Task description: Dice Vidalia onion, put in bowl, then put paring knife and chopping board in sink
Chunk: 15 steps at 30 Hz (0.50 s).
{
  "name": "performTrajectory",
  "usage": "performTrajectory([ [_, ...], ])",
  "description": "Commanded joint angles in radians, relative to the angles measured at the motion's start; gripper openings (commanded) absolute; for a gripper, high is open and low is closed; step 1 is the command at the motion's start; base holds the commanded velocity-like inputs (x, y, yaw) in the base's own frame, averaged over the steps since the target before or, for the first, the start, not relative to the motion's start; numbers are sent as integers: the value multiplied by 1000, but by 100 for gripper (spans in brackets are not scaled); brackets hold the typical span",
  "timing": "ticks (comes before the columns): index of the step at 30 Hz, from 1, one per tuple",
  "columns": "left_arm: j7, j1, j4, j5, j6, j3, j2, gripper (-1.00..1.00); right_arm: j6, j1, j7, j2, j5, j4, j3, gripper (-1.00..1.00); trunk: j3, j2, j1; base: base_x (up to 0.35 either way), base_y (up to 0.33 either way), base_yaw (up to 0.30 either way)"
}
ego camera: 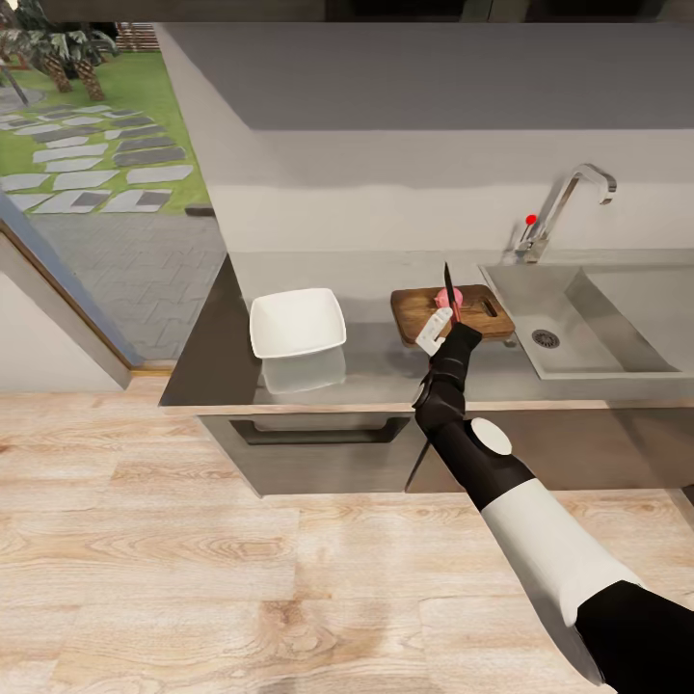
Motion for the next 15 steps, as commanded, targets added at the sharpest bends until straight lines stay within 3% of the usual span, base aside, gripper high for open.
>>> performTrajectory([
  [1,2,-2,4,7,-7,-9,-1,100,6,-1,-3,-1,-1,1,3,-100,-1,-1,0,0,0,0],
  [15,2,-2,4,7,-6,-9,-1,100,6,-1,-1,-1,-3,2,6,-100,-1,-1,0,0,0,0],
])
